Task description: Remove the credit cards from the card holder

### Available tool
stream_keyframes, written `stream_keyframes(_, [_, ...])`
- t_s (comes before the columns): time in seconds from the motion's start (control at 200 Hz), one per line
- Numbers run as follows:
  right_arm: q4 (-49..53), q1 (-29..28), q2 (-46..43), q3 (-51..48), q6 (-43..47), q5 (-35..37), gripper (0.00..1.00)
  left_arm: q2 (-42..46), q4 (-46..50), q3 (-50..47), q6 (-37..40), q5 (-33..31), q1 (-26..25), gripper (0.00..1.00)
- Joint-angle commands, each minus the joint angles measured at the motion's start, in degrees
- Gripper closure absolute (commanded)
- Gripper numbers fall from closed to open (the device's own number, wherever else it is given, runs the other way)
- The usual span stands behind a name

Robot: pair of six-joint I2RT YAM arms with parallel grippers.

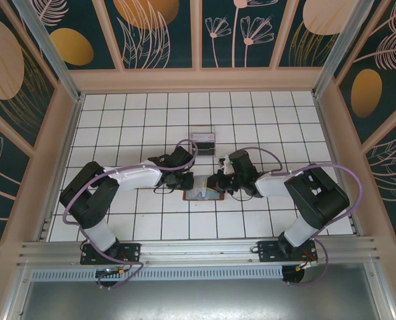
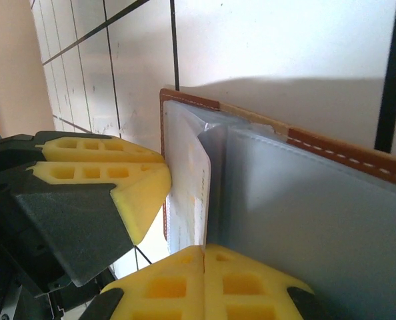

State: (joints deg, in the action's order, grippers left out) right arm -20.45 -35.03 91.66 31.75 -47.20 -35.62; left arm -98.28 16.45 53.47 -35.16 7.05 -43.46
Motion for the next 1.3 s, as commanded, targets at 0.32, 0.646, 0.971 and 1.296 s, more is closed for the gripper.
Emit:
stream_keyframes(0.32, [13.99,1.68,-5.32,1.24,6.51,4.88,0.98,-0.70,2.78,-0.74,-0.70,-1.03,-0.11,0.83])
stream_keyframes(0.646, [26.04,1.84,-10.82,5.97,11.43,10.24,0.99,1.57,3.32,1.56,-0.18,-1.07,-0.11,0.82])
stream_keyframes(0.971, [36.34,2.06,-11.65,14.44,21.75,16.39,1.00,4.81,4.03,1.90,-0.57,-1.60,-0.09,0.80])
stream_keyframes(1.296, [41.88,2.11,-10.34,22.28,41.68,22.07,1.00,6.56,5.18,4.27,0.44,-4.74,-0.08,0.78])
